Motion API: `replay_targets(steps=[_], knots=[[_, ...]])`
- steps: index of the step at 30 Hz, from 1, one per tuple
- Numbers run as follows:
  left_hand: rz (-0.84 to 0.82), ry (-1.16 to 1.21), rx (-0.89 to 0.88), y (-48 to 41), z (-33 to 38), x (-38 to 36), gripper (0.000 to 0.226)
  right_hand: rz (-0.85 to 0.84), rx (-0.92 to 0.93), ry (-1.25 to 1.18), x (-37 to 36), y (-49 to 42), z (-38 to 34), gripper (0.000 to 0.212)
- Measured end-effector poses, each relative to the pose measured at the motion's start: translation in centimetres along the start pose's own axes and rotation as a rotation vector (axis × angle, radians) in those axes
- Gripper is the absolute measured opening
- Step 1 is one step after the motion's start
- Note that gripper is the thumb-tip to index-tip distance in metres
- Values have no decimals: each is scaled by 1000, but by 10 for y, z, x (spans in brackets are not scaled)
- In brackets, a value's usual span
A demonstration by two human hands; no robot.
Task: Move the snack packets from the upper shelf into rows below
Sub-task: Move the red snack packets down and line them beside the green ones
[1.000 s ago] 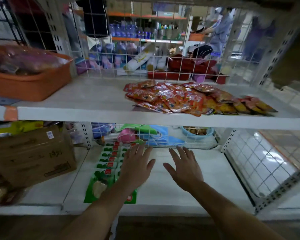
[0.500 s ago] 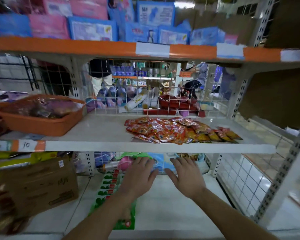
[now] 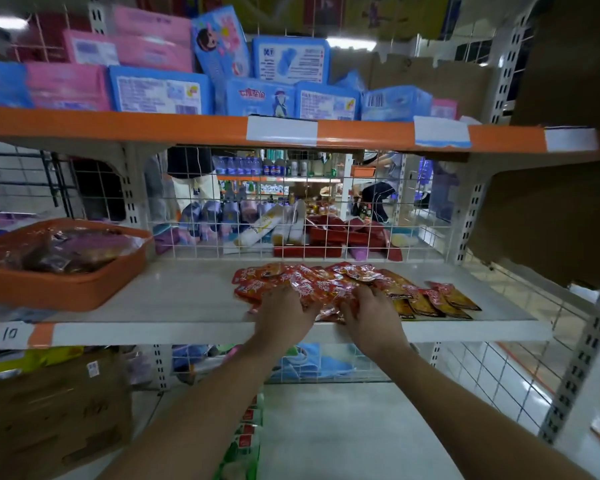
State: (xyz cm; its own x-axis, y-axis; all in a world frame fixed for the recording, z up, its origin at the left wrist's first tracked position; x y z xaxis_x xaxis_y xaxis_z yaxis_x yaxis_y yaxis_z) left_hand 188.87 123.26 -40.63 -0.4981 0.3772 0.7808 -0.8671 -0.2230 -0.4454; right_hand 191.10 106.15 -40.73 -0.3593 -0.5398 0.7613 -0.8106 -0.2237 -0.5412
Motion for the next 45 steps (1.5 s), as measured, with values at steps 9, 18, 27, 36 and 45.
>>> replay_targets(steps=[9,18,27,36,45], knots=[[-178,26,150,-25,-11,-19,74,-226,-307,-145,-14,-29,22,56],[-359,253,314,-35,-26,-18,51,-286,-283,-43,-17,-28,17,48],[-260,504,274,-22,-31,-9,27,-291,-311,-242,-13,-30,13,11],[-196,800,288,-4,-40,21,25,-204,-305,-492,8,-26,10,26],[-248,862,237,24,-38,29,36,-373,-208,-753,18,9,-1,39]])
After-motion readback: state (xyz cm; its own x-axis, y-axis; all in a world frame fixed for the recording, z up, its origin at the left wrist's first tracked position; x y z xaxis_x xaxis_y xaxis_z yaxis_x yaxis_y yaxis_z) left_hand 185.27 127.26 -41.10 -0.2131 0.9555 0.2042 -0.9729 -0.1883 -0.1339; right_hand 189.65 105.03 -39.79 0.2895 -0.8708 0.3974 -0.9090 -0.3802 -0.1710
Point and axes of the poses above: each hand's wrist, its own y-axis away from the middle knuckle, its own x-axis out of the back of the hand, z = x × y, the point moved 5 cm from there along -y, towards the middle knuckle, and after that the axes turned 4 degrees about x, right-handed, at the moved point
